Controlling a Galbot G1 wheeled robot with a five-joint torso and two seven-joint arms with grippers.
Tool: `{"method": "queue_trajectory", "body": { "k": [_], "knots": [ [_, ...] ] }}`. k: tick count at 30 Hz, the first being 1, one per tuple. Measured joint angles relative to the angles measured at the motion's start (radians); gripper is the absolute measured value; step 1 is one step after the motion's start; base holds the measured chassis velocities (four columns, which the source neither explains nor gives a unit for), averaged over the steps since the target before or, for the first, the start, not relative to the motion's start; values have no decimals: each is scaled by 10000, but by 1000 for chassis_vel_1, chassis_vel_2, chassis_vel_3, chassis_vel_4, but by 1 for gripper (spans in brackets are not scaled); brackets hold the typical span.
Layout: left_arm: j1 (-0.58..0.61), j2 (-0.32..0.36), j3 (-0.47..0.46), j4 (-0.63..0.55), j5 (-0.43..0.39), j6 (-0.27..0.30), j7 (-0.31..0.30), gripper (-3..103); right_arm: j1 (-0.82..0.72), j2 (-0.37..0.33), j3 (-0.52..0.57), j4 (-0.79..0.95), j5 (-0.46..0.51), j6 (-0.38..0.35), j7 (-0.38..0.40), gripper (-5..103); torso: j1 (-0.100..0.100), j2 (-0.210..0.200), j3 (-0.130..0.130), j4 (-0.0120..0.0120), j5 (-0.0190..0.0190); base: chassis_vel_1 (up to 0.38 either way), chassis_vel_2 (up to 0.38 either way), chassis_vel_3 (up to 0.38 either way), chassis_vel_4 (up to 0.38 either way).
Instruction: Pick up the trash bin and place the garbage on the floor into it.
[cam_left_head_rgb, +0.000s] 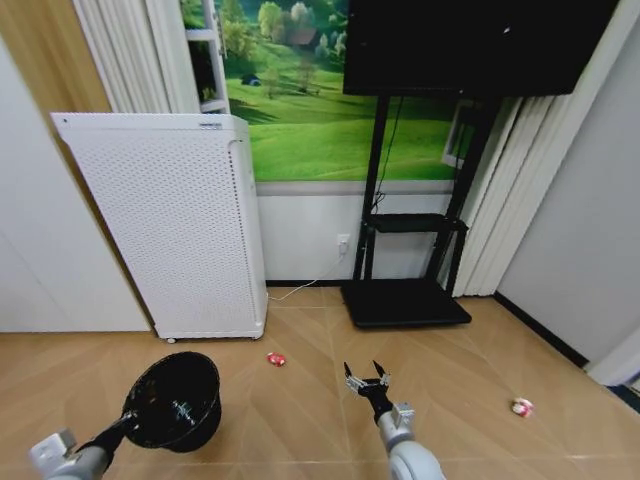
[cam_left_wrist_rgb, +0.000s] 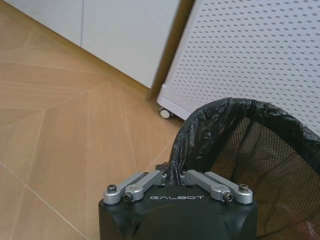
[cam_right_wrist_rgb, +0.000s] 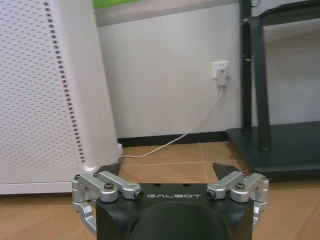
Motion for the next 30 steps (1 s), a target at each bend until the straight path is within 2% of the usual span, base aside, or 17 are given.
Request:
{"method": "queue_trajectory", "body": {
  "k": [1,3,6,8,14,18,26,30],
  "knots": [
    [13,-23,15,-4,1,1,7,3,29,25,-17,-63,-31,36,-1,100,1,0,0,0,-4,348,370,-370,-366],
    [40,-57,18,-12,54,-11,15,3,83,77,-63,-237,-65,260,72,100,1,0,1,2,12,339,355,-362,-327],
    [66,-90,21,-14,92,-28,42,3,107,83,-53,-337,-223,459,81,100,1,-1,0,3,-2,305,317,-314,-319],
    [85,-110,22,-14,114,-30,60,3,96,63,-31,-362,-305,560,37,100,1,-1,0,0,2,259,271,-199,-236],
    [228,-323,1,-12,265,-60,159,3,-78,13,37,-356,-783,738,-237,100,1,-1,0,1,10,66,69,-54,-68],
    [335,-483,-6,-14,358,-74,239,3,-220,5,50,-218,-1050,132,-636,100,0,0,0,-4,8,-77,-59,67,65],
    [554,-643,-125,-70,414,-107,335,3,-82,63,-355,-486,-1286,113,-745,100,0,0,-1,0,7,-13,-7,10,-6],
    [609,-664,-235,-49,487,-145,385,3,125,58,-517,-698,-1235,112,-712,100,0,0,-1,2,7,-9,169,-1,-133]
  ]
}}
